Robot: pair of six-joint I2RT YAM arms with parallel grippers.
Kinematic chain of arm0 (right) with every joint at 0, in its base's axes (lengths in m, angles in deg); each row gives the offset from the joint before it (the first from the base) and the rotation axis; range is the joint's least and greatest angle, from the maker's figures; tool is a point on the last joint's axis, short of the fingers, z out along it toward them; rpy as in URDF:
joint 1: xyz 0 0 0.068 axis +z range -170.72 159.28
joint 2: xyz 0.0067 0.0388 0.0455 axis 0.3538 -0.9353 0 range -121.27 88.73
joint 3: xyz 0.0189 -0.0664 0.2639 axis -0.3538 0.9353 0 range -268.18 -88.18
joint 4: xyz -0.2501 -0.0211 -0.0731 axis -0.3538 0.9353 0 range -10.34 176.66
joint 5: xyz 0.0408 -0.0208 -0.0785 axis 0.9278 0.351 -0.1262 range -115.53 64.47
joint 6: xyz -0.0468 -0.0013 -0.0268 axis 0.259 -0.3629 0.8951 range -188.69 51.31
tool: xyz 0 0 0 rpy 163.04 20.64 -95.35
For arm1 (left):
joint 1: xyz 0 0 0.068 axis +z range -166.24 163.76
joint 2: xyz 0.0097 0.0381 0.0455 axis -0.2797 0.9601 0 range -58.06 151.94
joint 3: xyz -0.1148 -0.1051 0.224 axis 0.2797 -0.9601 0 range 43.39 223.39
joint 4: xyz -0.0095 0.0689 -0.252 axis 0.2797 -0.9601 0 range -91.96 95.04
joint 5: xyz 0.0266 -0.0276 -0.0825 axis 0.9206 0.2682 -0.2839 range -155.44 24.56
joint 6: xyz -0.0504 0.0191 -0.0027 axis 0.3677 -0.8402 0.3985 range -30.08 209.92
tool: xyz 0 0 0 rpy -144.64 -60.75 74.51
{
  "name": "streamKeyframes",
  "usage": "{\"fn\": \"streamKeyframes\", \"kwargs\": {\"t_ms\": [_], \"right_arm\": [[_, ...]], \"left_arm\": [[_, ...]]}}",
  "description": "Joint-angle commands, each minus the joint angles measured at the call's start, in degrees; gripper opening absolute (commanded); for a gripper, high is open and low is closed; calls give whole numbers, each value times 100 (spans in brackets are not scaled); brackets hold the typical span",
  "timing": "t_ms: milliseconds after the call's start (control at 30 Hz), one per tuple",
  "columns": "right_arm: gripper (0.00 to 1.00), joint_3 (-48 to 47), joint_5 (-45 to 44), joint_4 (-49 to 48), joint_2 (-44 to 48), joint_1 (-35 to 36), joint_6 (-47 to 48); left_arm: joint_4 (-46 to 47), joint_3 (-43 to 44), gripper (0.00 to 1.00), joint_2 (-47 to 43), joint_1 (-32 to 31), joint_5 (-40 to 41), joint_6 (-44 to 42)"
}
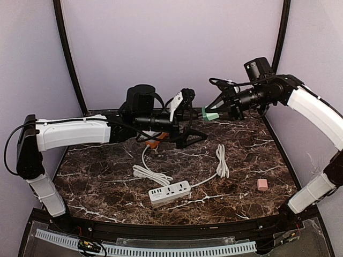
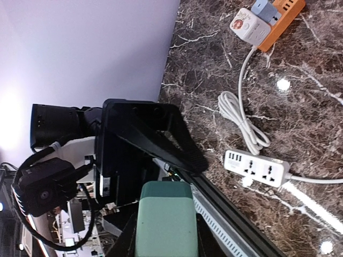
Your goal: Insert the plug
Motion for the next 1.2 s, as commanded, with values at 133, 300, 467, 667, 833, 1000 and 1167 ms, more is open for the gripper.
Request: {"fn": "streamKeyframes", "kwargs": {"t_ms": [133, 300, 467, 667, 833, 1000, 1167], "right_arm": [[0, -554, -1128, 807, -223, 38, 2337], [0, -542, -1367, 689, -261, 80, 3116], [0, -508, -1709, 851, -343, 128, 3398], [0, -300, -2119, 1176, -283, 276, 3845], [0, 150, -2252, 1215, -136, 775, 4433], [0, 547, -2470, 1002, -244, 1236, 4862], [0, 707, -2431, 567, -408, 1296, 5174]], "left_arm": [[-978, -764, 99, -1184, -16, 808, -222], [-1741, -1143, 99, -1621, -15, 1328, -549], [-3105, -1412, 96, -1884, -14, 1764, -1042], [-4036, -1904, 93, -2061, -11, 2070, -1600], [-4358, -2182, 90, -2216, -17, 2136, -1790], [-4606, -2396, 91, -2123, -19, 2068, -1996], [-4590, -2536, 90, -1849, -16, 1968, -2125]]}}
